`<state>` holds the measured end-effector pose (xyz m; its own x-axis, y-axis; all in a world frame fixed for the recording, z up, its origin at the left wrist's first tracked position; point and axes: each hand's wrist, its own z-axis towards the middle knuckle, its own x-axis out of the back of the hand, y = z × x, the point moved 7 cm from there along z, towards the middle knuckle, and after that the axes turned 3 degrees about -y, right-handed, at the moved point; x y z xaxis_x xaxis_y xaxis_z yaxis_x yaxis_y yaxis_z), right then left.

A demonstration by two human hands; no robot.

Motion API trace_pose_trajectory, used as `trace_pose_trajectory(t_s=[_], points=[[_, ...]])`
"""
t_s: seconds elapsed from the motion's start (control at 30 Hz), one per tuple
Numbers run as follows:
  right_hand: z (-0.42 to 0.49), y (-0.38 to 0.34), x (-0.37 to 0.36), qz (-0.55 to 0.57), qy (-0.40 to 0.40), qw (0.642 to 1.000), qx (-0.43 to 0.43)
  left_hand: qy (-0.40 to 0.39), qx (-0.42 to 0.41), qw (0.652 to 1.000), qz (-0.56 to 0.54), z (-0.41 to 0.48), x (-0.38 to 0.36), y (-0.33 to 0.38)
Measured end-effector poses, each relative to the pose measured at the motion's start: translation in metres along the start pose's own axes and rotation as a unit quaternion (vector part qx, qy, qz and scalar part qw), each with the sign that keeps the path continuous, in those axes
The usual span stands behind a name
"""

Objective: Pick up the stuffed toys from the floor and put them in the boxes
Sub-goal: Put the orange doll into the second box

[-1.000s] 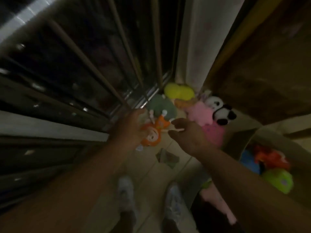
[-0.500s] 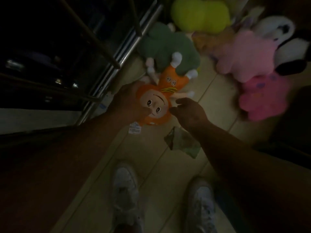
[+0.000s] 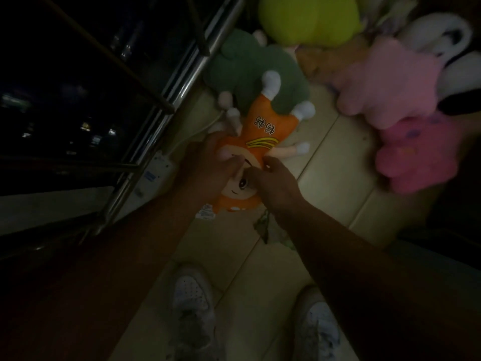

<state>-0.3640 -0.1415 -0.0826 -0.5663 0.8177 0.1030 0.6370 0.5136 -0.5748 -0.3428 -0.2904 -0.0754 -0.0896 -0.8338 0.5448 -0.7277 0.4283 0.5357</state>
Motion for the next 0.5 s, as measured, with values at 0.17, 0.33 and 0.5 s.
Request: trace_pose_trajectory(t_s=[0.17,0.33,0.5], points=[[-0.052,-0.039,0.026,-0.006,0.006,1.0,0.03,0.012,-0.013,0.999,-0.028,-0.044,0.025,0.039],[-0.112,-0.099,0.058,-0.046,0.023,0.996,0.073,0.025,-0.026,0.997,-0.064,-0.092,0.061,0.098],[-0.177,-0.161,0.09,-0.062,0.04,0.99,0.119,0.035,-0.044,0.996,-0.066,-0.139,0.103,0.167]])
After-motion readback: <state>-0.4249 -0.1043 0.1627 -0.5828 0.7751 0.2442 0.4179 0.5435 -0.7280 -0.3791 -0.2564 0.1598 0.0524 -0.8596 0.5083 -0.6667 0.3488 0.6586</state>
